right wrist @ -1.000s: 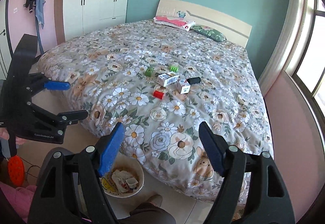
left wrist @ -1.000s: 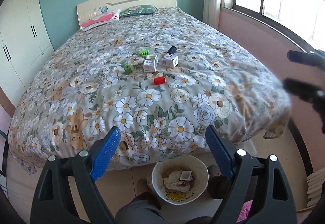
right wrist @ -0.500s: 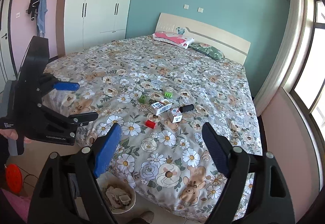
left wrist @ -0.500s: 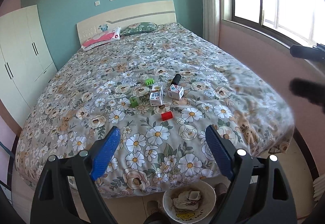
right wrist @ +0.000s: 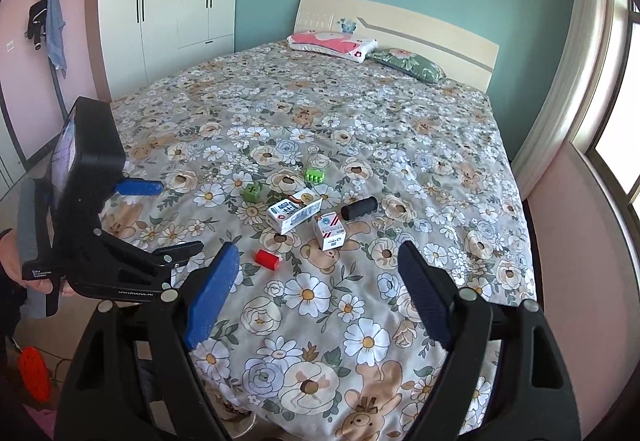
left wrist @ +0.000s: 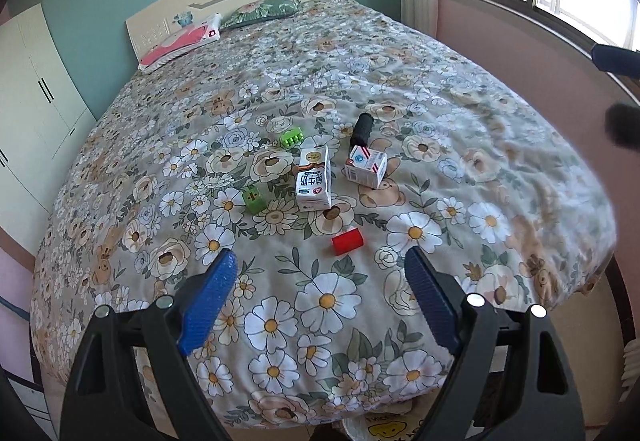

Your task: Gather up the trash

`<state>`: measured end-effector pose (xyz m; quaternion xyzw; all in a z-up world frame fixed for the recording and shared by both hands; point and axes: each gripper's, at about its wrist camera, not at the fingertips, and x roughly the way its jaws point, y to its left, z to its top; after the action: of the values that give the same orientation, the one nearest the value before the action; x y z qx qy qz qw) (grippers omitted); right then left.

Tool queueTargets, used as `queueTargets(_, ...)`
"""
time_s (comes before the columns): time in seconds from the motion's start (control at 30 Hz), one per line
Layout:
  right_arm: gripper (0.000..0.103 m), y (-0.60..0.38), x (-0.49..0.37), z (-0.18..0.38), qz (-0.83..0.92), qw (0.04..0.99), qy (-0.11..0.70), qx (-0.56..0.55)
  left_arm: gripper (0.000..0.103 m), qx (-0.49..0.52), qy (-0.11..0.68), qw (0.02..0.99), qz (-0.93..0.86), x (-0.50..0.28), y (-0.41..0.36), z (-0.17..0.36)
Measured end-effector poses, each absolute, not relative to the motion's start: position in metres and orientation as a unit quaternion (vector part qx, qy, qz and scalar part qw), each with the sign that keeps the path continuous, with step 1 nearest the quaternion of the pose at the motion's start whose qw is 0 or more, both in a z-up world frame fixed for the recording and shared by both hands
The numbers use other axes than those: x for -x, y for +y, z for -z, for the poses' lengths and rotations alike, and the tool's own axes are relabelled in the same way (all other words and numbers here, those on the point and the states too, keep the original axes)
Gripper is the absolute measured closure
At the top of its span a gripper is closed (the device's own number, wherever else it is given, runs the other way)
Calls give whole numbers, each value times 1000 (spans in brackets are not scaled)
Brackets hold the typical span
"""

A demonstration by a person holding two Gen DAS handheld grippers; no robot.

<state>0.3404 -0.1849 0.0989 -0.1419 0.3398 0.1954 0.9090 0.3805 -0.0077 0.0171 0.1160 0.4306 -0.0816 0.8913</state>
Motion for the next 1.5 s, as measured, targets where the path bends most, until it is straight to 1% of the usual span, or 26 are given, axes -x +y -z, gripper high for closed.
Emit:
queueTargets(0.13,23,-182,-396,-65,-197,898,368,142,16,-111,458,876,101,-426,-12,11)
queueTargets(0.43,22,-169,-503,27,-223,863,433,136,16,-155,473,859,123,-501,-37,72)
queueTargets(0.6,22,-153,-549,81,-229,841,469,142,16,-174,475,853,127,-535,-39,106)
queueTargets(0.73,22,-139,-578,120,-231,825,493,148,16,-170,482,849,133,-559,-37,129)
queueTargets(0.83,23,-136,-600,142,-226,824,504,126,16,-173,487,846,133,-574,-37,145)
queueTargets(0.87,23,-136,-607,149,-224,822,511,118,16,-168,489,845,135,-579,-37,150)
queueTargets(0.9,27,-136,-613,156,-223,820,516,111,16,-166,491,845,133,-584,-36,154)
queueTargets(0.93,32,-136,-618,163,-221,818,521,104,16,-165,492,845,129,-589,-35,158)
queueTargets(0.97,42,-135,-623,170,-220,815,527,99,21,-161,495,845,127,-594,-34,162)
queueTargets(1.0,48,-135,-627,175,-218,812,533,94,24,-157,499,843,127,-599,-34,166)
queueTargets(1.03,50,-136,-631,180,-213,814,534,89,31,-154,505,840,128,-603,-33,170)
queueTargets(1.1,58,-139,-635,184,-209,818,530,76,39,-141,508,840,125,-610,-32,175)
queueTargets(1.13,59,-141,-637,185,-207,820,528,70,49,-129,510,841,126,-613,-31,176)
queueTargets(1.17,59,-144,-637,184,-208,823,526,59,52,-116,511,842,124,-616,-29,177)
queueTargets(1.27,59,-149,-635,181,-201,830,518,52,53,-80,513,847,110,-621,-25,178)
queueTargets(1.4,59,-155,-624,170,-188,839,507,60,53,-80,509,852,96,-614,-26,173)
queueTargets(1.5,59,-163,-614,157,-184,843,502,61,53,-81,504,855,90,-603,-24,159)
